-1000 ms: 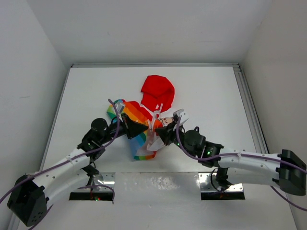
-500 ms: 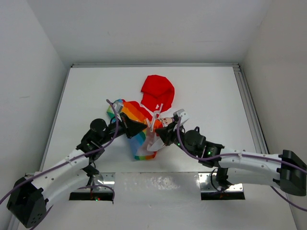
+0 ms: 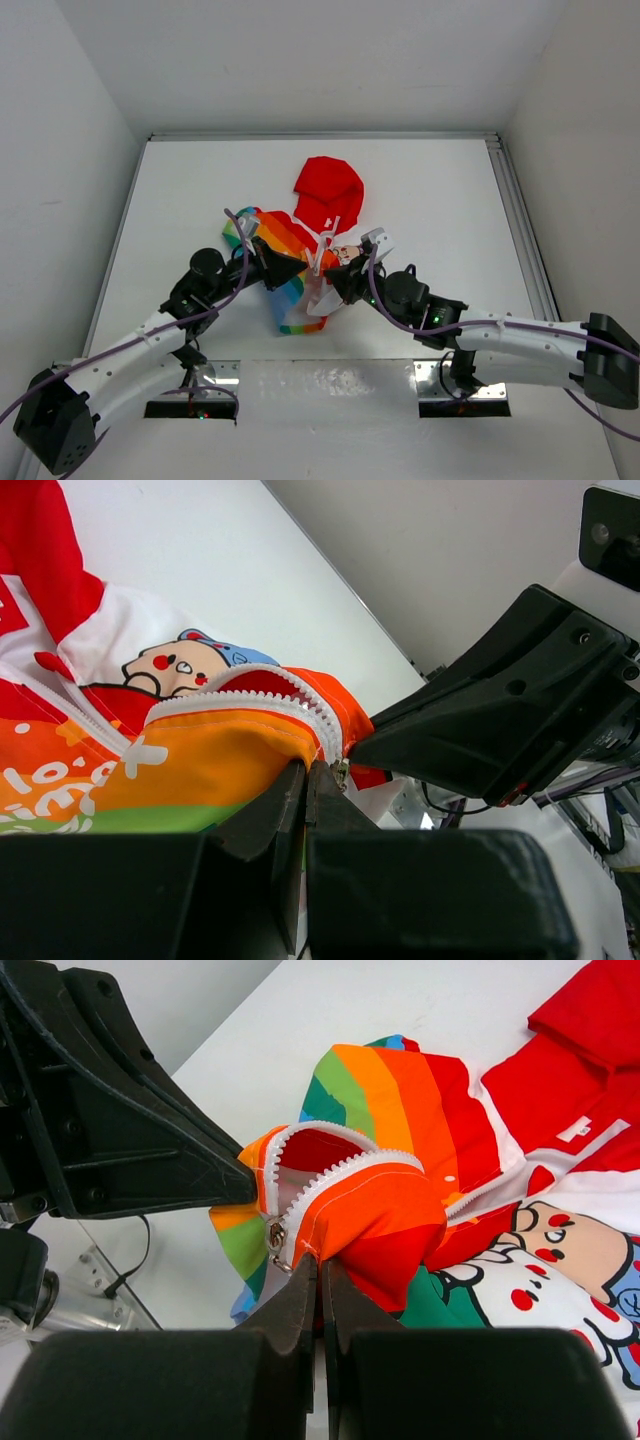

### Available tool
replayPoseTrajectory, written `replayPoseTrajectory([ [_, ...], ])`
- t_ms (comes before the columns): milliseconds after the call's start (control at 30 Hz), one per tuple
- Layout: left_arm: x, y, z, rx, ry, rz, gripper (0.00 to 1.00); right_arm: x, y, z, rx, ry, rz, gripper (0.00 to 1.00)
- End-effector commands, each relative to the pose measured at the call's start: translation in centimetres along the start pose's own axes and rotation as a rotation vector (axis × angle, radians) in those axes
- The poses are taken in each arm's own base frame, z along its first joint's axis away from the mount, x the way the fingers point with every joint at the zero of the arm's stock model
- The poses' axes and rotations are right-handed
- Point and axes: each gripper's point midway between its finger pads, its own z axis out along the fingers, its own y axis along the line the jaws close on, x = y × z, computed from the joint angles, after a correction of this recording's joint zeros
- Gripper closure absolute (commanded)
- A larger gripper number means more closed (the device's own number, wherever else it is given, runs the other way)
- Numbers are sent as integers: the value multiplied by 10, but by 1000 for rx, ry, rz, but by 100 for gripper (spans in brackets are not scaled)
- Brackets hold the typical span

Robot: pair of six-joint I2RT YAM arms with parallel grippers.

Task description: Zip up the jacket

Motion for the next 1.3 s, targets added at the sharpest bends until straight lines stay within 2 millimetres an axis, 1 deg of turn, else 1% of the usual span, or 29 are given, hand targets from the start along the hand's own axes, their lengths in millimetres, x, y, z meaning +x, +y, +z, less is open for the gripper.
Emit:
replayPoseTrajectory([
  [0,-10,-11,2,41,-28,42,100,-24,9,3,-14,-64,20,100],
  [333,-4,-12,2,44,-9,45,100,-27,9,3,-11,-67,13,100],
  [533,-4,-14,2,48,-6,47,100,-28,10,3,-13,-68,12,100],
  [600,-1,-11,2,37,1,44,100,-30,10,2,-15,-71,14,100],
  [733,-1,-13,3,42,2,48,100,-30,11,2,-18,-68,13,100],
  [1067,4,-9,4,12,18,53,100,-34,14,3,-25,-73,14,100],
  [1267,6,-6,5,-6,27,58,100,-40,17,2,-30,-76,19,100],
])
